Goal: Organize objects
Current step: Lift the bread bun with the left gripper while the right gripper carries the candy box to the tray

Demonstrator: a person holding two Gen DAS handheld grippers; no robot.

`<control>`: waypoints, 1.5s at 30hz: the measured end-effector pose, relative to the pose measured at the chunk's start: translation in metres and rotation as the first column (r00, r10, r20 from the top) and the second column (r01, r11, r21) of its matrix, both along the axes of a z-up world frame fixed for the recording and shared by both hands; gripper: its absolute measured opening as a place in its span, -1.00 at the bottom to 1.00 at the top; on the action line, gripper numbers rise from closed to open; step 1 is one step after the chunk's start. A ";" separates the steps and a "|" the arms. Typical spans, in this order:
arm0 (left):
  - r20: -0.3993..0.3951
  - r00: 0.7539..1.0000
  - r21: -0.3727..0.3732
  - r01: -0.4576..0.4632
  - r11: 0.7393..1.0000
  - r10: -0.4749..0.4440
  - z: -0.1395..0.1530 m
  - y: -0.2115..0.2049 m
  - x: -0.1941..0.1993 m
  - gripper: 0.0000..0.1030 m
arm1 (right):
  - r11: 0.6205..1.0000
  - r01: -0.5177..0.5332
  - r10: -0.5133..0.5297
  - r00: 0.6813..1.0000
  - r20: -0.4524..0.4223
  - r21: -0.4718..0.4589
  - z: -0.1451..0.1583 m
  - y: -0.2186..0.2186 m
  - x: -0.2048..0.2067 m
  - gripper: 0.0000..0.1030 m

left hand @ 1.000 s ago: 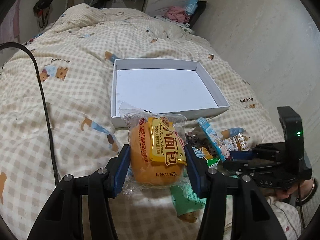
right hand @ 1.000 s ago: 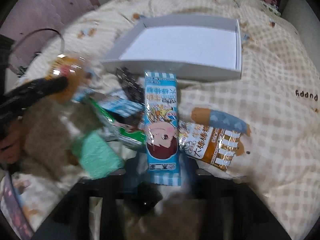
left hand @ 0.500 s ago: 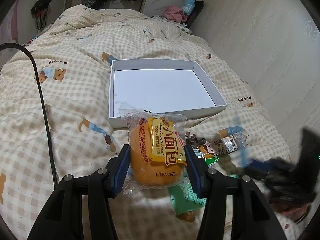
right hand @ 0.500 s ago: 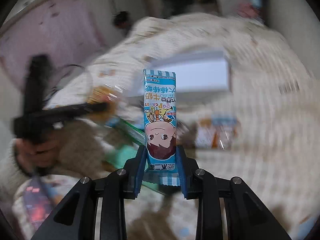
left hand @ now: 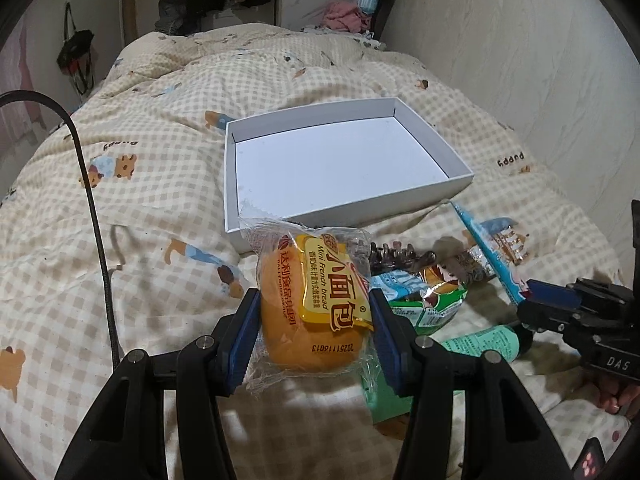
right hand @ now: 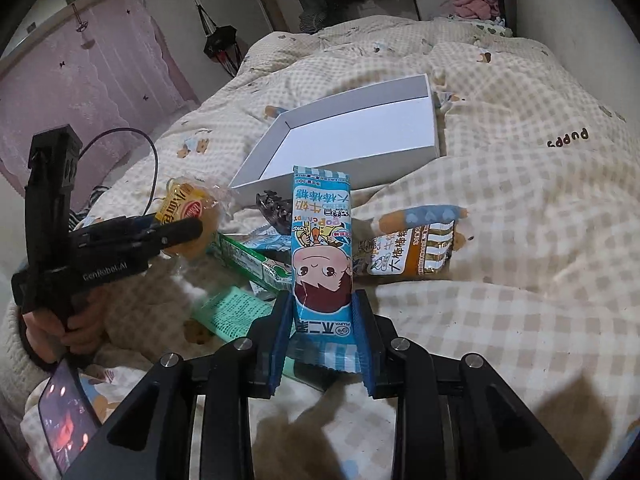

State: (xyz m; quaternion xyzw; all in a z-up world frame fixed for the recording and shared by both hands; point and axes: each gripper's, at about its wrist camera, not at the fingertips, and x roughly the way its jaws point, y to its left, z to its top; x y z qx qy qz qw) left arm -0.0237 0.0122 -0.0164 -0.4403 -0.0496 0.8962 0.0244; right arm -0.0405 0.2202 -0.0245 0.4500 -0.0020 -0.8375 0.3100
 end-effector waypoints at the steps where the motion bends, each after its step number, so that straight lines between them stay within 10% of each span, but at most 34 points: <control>1: 0.003 1.000 0.000 -0.005 1.000 0.005 0.000 -0.001 0.000 0.11 | 1.000 0.000 0.000 1.000 0.001 -0.002 0.000 0.000 0.001 -0.39; 29: 0.041 0.994 0.020 -0.101 0.995 0.100 0.004 -0.015 0.020 0.14 | 1.000 -0.005 0.005 1.000 0.011 0.003 -0.002 0.001 0.005 -0.39; 45: -0.036 0.999 0.202 -0.029 0.979 0.037 0.032 -0.033 0.023 0.11 | 1.000 -0.028 0.027 1.000 -0.015 -0.008 0.013 0.001 0.005 -0.39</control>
